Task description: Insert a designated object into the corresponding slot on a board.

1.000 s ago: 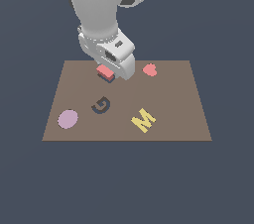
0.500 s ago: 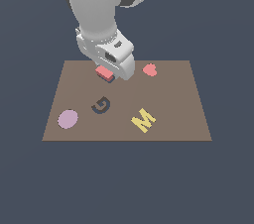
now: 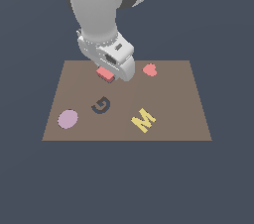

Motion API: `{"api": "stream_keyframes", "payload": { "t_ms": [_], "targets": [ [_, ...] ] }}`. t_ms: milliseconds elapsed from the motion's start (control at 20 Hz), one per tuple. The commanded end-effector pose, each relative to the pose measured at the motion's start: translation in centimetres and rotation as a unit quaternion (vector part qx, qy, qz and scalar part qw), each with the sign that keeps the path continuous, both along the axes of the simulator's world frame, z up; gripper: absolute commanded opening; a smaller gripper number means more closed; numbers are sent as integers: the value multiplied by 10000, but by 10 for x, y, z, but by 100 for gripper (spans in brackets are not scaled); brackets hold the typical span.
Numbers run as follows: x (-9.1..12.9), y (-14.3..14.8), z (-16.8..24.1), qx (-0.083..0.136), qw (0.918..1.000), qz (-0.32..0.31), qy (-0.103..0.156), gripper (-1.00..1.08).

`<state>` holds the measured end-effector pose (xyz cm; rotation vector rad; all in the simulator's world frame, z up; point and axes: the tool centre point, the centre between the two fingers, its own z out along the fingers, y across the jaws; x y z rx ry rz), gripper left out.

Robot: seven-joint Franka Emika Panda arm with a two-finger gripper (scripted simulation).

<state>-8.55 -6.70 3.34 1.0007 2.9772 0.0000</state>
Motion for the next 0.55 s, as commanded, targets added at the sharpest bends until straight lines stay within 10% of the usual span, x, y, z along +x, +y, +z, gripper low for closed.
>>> {"api": "stream_keyframes", "payload": {
  "t_ms": [0,50,500],
  "targets": [
    [0,0,-3,-1,10000,-1,-2,-100],
    [0,0,-3,-1,10000,-1,-2,100],
    [0,0,-3,-1,10000,-1,-2,100]
  ]
}}
